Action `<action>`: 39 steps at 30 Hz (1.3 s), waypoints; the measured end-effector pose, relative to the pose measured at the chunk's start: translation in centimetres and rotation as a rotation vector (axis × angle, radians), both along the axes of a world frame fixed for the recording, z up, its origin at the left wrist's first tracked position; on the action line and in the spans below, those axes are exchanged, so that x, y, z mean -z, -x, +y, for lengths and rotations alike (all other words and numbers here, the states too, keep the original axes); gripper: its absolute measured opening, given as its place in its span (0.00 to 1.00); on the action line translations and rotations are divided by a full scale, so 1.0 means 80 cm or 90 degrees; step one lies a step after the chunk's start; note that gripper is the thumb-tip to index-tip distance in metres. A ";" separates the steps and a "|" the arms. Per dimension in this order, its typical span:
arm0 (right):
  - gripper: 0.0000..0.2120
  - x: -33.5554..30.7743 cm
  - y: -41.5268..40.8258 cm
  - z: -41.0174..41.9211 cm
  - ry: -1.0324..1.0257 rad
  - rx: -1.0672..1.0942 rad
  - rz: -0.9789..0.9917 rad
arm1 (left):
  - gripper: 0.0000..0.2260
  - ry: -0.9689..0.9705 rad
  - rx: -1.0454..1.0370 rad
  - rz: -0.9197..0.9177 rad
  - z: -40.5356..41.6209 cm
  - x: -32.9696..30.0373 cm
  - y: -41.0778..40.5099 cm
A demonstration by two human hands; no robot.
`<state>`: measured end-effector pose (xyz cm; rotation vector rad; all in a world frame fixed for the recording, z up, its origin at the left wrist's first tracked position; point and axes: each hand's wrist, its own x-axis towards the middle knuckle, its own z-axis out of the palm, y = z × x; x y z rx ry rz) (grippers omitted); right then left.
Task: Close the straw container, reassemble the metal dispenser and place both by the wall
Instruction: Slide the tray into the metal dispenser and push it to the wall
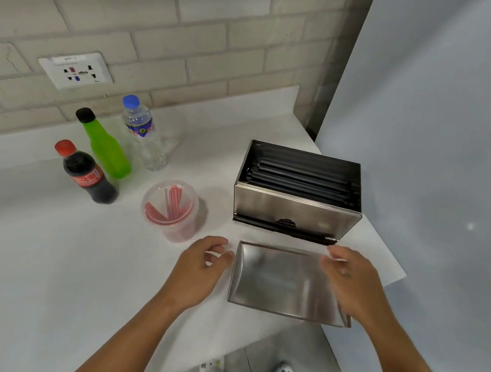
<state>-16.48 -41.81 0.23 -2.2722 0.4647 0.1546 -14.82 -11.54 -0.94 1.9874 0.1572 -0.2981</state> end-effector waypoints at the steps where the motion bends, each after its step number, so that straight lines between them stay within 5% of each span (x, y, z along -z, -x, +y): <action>1: 0.19 0.008 0.008 -0.012 0.032 0.011 0.010 | 0.11 -0.004 0.005 0.023 -0.008 0.007 0.003; 6: 0.28 0.037 0.032 -0.051 0.124 0.028 0.096 | 0.25 -0.016 0.025 0.094 -0.040 0.024 0.016; 10: 0.20 0.045 0.032 -0.056 0.119 -0.014 0.128 | 0.13 -0.020 0.040 0.071 -0.057 0.023 0.024; 19: 0.12 0.033 0.021 -0.032 0.125 -0.092 0.123 | 0.08 -0.030 -0.096 -0.043 -0.064 -0.018 0.040; 23: 0.08 0.005 0.009 -0.040 -0.042 -0.123 0.190 | 0.21 -0.038 -0.088 -0.167 -0.045 -0.062 0.057; 29: 0.13 -0.039 -0.012 -0.054 -0.321 -0.141 0.261 | 0.35 -0.055 0.143 -0.324 -0.038 -0.084 0.052; 35: 0.18 -0.073 -0.020 -0.056 -0.551 -0.064 0.173 | 0.20 -0.015 0.047 -0.467 -0.042 -0.092 0.001; 39: 0.15 -0.107 -0.015 -0.059 -0.614 -0.142 0.168 | 0.17 0.053 0.016 -0.529 -0.044 -0.106 -0.024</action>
